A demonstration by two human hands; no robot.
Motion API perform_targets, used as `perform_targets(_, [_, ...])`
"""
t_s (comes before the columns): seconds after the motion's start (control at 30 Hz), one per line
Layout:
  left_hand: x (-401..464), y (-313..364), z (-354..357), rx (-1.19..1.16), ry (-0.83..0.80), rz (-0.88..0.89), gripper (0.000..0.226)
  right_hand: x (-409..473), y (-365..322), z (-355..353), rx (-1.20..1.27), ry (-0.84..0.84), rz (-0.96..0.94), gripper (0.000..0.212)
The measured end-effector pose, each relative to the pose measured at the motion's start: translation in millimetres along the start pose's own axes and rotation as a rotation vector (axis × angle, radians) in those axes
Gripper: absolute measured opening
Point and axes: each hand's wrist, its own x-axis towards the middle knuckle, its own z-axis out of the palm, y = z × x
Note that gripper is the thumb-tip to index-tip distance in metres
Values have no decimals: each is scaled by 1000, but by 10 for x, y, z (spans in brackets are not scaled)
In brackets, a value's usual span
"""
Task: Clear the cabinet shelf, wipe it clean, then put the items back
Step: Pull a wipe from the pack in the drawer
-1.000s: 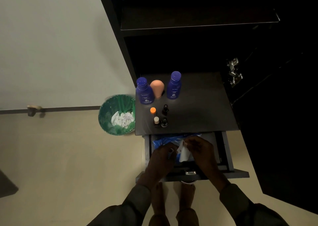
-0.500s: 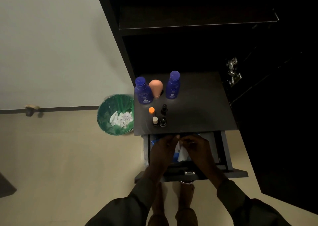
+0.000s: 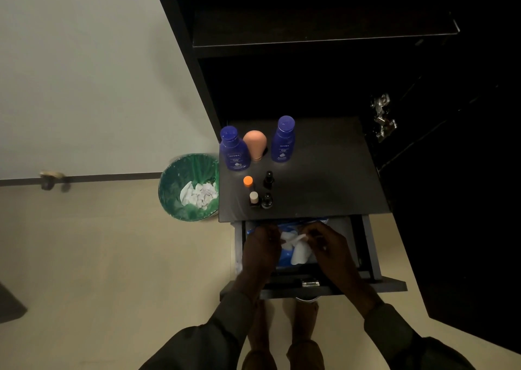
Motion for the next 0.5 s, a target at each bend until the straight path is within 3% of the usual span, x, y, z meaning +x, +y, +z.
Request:
perform_targets(0.13, [-56,-10,-24,74,41,92,16,-75,16,-48,97,-58,-8,14])
perform_targets(0.5, [-213,9,0,74,-27,181,22,-60,-40,-65,70,-113,8,14])
